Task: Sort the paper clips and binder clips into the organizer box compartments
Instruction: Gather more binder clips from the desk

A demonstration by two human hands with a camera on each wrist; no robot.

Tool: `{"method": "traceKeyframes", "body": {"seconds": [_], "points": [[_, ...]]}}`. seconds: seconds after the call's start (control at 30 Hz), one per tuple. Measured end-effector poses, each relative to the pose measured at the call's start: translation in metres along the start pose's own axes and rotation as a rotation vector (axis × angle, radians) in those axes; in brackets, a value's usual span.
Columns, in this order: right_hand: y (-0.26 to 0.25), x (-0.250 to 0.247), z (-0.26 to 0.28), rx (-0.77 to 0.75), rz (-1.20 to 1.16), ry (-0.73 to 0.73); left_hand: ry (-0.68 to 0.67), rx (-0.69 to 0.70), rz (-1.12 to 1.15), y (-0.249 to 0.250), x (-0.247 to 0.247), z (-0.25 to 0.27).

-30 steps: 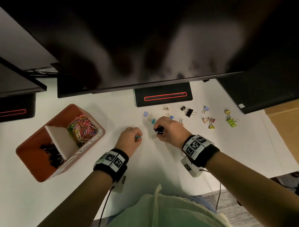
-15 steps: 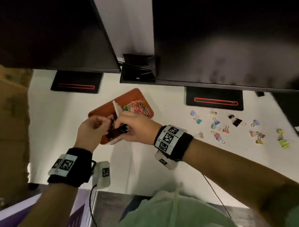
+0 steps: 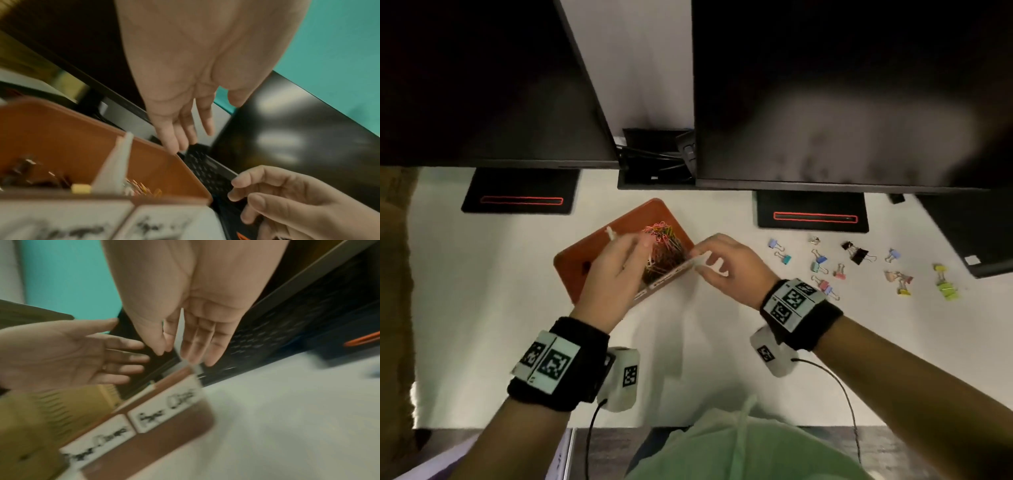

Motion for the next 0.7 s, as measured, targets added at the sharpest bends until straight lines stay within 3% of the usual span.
{"method": "traceKeyframes", "body": {"seconds": [0.13, 0.3, 0.5, 0.7], "points": [[0.083, -0.071, 0.044, 0.262, 0.298, 0.180, -0.167, 0.128, -0.053, 0.013, 0.086, -0.017], [0.153, -0.115, 0.068, 0.531, 0.430, 0.006, -0.323, 0.180, -0.279, 0.020, 0.191, -0.040], [0.182, -0.115, 0.068, 0.540, 0.433, -0.225, -0.447, 0.139, -0.551, 0.010, 0.266, -0.068], [0.191, -0.110, 0.067, 0.470, 0.363, -0.183, -0.448, 0.251, -0.652, 0.003, 0.289, -0.077]]}}
Point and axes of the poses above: each hand's wrist, its own z-axis away from the middle knuckle, its own x-axis out of the palm, y = z × x, the point moved 7 cm from there along -z, towards the middle knuckle, and after that the axes turned 1 degree about z, right-handed, at the moved point
